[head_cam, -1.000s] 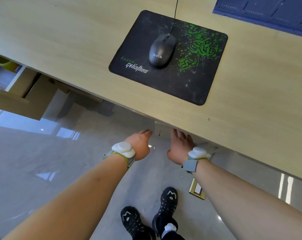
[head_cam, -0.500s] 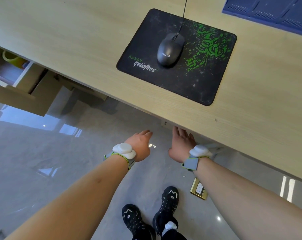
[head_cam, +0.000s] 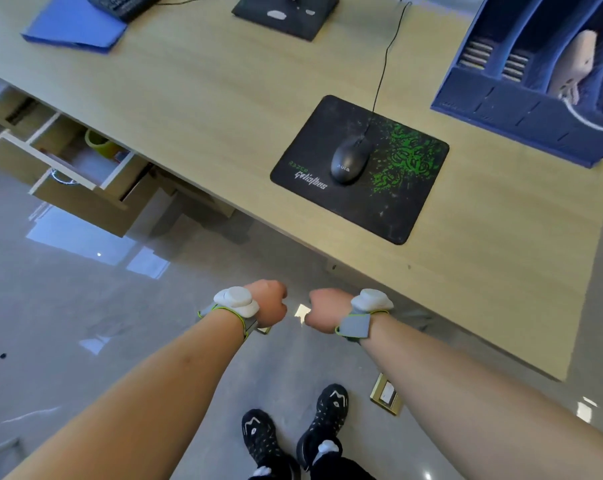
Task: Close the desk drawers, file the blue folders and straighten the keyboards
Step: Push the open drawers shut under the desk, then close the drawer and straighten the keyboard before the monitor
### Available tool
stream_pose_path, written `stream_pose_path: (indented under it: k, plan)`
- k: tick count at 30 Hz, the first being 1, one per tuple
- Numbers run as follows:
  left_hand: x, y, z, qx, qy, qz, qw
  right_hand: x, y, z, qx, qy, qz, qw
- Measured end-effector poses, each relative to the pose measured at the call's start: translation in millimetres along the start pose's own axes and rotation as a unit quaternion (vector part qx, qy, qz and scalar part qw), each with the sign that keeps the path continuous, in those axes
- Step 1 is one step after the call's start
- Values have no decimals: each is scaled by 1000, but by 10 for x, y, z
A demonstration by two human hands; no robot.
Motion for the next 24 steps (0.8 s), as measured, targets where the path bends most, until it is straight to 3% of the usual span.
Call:
stream_pose_path:
  k: [5, 13, 24]
  plan:
    - [-448, -215, 89, -10, -21, -22, 1000, -337, -476, 314, -66, -20, 18, 997]
    - [-1355, -822, 511, -31, -33, -87, 995, -793, -1325, 1068, -88, -42, -24, 995]
    - [-2437, -1423, 2205, -69, -50, -227, 970, -1034, -1641, 2839, -90, -64, -112, 988]
Point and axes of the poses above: each hand's wrist, its own x-axis towards the middle knuckle, its own y-axis out of the palm, z = x × y, the point moved 2 cm from there along x, towards the middle knuckle, and after that the axes turned 2 degrees about y, right-handed, at the moved point
